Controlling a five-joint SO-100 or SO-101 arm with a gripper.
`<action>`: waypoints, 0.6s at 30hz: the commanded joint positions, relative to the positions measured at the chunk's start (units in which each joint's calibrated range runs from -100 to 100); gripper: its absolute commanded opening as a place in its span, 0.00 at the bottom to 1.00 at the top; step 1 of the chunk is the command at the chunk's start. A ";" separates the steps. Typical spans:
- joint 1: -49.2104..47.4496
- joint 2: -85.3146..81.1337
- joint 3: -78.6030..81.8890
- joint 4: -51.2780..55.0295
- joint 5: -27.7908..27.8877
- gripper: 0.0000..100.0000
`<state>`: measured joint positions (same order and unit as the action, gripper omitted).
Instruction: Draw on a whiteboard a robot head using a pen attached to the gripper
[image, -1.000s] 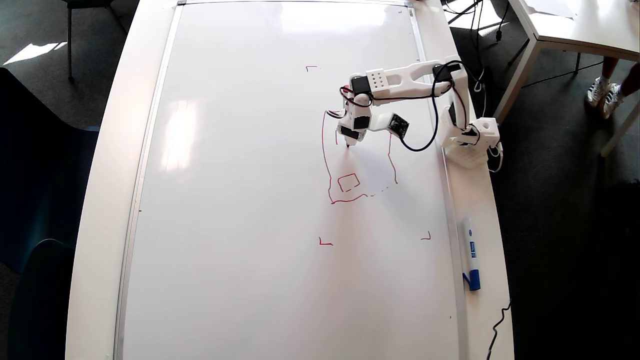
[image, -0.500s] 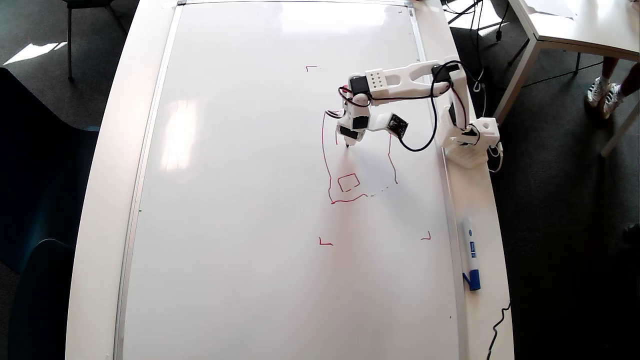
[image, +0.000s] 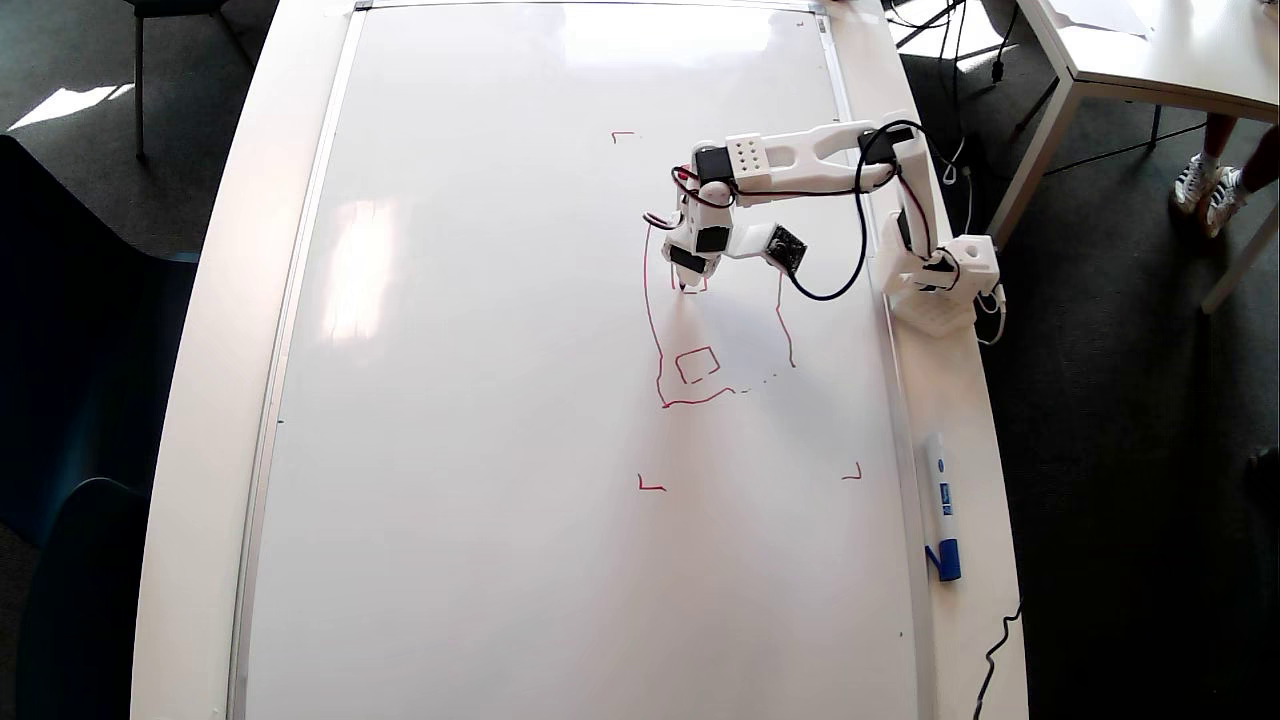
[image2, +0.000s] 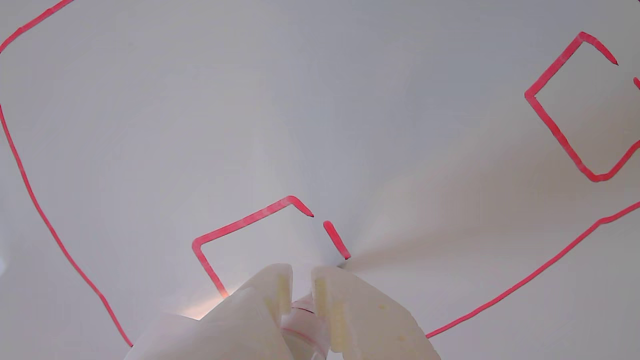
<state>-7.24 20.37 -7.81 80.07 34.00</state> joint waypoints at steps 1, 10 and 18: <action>0.65 -0.29 -2.22 0.47 -0.17 0.01; 0.57 2.14 -2.22 -2.83 -0.17 0.01; 0.57 0.21 -9.76 0.82 -0.22 0.01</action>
<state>-6.94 22.74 -12.47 78.12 34.00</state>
